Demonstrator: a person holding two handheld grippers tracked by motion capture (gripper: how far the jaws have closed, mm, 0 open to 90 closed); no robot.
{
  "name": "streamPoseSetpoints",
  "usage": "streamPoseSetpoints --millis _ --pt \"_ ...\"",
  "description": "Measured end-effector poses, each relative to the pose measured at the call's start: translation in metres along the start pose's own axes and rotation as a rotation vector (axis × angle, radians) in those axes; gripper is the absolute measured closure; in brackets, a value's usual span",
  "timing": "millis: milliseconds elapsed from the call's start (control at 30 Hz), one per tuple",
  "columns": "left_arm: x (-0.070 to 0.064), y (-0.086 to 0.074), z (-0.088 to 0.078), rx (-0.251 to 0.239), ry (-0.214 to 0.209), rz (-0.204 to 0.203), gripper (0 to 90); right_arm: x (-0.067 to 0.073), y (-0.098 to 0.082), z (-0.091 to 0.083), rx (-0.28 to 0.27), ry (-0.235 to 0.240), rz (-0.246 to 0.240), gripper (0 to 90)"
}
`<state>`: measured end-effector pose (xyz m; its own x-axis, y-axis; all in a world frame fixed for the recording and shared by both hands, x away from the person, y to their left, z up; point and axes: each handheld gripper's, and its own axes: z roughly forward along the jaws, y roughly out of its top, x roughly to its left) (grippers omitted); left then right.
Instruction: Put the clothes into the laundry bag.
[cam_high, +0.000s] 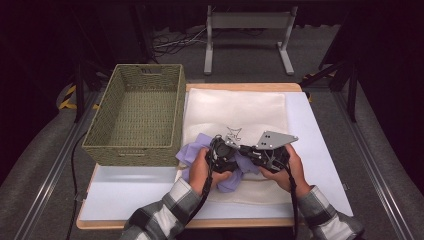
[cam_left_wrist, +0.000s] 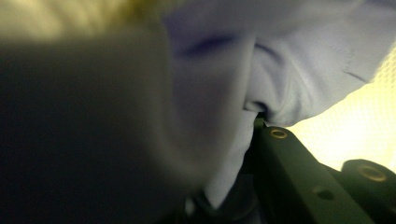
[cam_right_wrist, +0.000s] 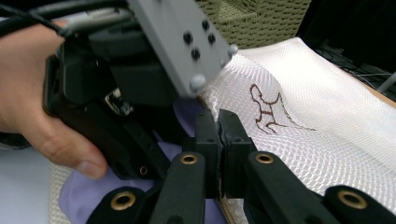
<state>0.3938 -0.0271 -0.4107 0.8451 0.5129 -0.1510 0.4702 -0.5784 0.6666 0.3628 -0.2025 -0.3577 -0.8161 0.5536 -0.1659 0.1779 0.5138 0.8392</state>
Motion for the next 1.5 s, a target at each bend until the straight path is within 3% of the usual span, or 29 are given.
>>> streamPoseSetpoints --millis 133,333,400,533,633,733,833,967,1033,1067,1100,1133,1200,1267,1300,1400,1433,1500 --pt "-0.006 -0.006 -0.01 -0.034 0.02 0.06 58.8 -0.003 -0.002 0.0 0.01 0.002 -0.002 88.1" --pt "-0.018 -0.019 -0.037 -0.07 0.053 0.161 34.4 -0.007 -0.004 0.0 0.012 0.003 0.005 88.1" --pt "-0.021 -0.024 -0.051 -0.097 0.059 0.182 31.7 -0.007 -0.004 0.0 0.014 0.003 0.008 88.1" --pt "-0.021 -0.04 -0.08 -0.121 0.117 0.228 26.6 -0.007 -0.004 -0.001 0.011 0.004 0.008 88.1" --pt "-0.014 -0.054 -0.094 -0.142 0.127 0.207 26.5 -0.006 -0.004 -0.002 0.01 0.006 0.012 88.1" --pt "-0.007 -0.063 -0.097 -0.134 0.126 0.192 25.4 -0.006 -0.004 -0.002 0.006 0.01 0.008 88.1" --pt "0.009 -0.08 -0.092 -0.112 0.133 0.16 22.8 -0.005 -0.004 -0.004 0.005 0.017 0.006 88.0" --pt "0.017 -0.086 -0.085 -0.081 0.129 0.123 22.9 -0.004 -0.005 -0.004 0.011 0.026 0.004 87.9" --pt "0.017 -0.088 -0.076 -0.035 0.138 0.14 34.8 -0.004 -0.006 -0.003 0.017 0.032 0.003 87.8" --pt "0.017 -0.088 -0.076 -0.035 0.138 0.14 44.8 -0.004 -0.006 -0.003 0.017 0.032 0.003 87.8" --pt "0.016 -0.089 -0.074 -0.024 0.14 0.154 44.8 -0.004 -0.006 -0.003 0.018 0.034 0.005 87.8" --pt "0.015 -0.088 -0.072 -0.017 0.139 0.166 56.2 -0.003 -0.007 -0.002 0.02 0.035 0.007 87.8" --pt "0.012 -0.087 -0.071 -0.015 0.174 0.177 68.1 -0.003 -0.007 -0.001 0.024 0.033 0.002 87.8" --pt "0.007 -0.083 -0.073 -0.049 0.135 0.207 79.4 -0.002 -0.007 -0.001 0.025 0.032 0.005 87.8" --pt "0.004 -0.081 -0.073 -0.049 0.149 0.218 80.0 -0.002 -0.007 0.0 0.028 0.032 0.004 87.8" --pt "-0.011 -0.073 -0.071 -0.079 0.113 0.267 79.6 -0.001 -0.007 0.003 0.037 0.032 0.005 87.8" --pt "-0.016 -0.07 -0.068 -0.074 0.136 0.282 81.2 0.0 -0.007 0.004 0.038 0.035 0.003 87.8" --pt "-0.022 -0.064 -0.059 -0.041 0.142 0.298 82.6 0.002 -0.007 0.005 0.042 0.035 0.0 87.8"
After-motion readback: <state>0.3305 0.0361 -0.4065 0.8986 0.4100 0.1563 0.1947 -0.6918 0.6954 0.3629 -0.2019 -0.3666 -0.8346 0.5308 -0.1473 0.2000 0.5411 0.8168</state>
